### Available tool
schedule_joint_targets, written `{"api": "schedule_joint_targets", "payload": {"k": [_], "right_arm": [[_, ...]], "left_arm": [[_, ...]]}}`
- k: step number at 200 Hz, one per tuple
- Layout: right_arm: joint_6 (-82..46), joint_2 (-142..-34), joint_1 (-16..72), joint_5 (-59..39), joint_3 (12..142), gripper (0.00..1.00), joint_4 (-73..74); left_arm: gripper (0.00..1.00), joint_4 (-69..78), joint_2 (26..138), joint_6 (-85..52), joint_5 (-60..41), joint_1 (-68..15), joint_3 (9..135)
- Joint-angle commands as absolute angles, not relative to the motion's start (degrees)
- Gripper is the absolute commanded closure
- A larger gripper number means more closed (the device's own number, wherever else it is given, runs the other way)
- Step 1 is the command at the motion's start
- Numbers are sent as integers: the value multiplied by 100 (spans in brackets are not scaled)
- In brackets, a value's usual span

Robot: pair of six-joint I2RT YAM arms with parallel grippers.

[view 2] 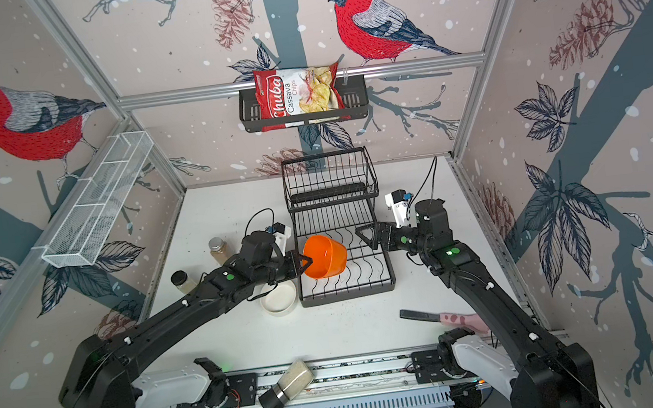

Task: Load the bowls into the dish rack
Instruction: 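Carry the orange bowl over the rack while the right gripper approaches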

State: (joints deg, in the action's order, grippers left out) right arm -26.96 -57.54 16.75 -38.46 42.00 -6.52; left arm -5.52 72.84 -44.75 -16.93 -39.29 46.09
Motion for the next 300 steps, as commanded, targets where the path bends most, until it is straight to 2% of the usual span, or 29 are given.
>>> {"api": "schedule_joint_targets", "payload": {"k": [1,45,123,300], "right_arm": [[-2600,-5727,1757,-4416,4254,1,-498],[-2408,-5596,2079,-4389,4232,1,-637],[-2310,-5549,2633,-3755,4240,1,-631],[-2730,-5896,3036,-3391,4401,2,-176]], "left_arm": [[100,177,7378,-4584,-1869,-3939,4658],[100,654,7529,-4794,-1923,-3941,4689],[100,1434,7829,-4948,-2308,-3946,4772],[100,1617,8076,-4984,-2329,-3946,4813]]}}
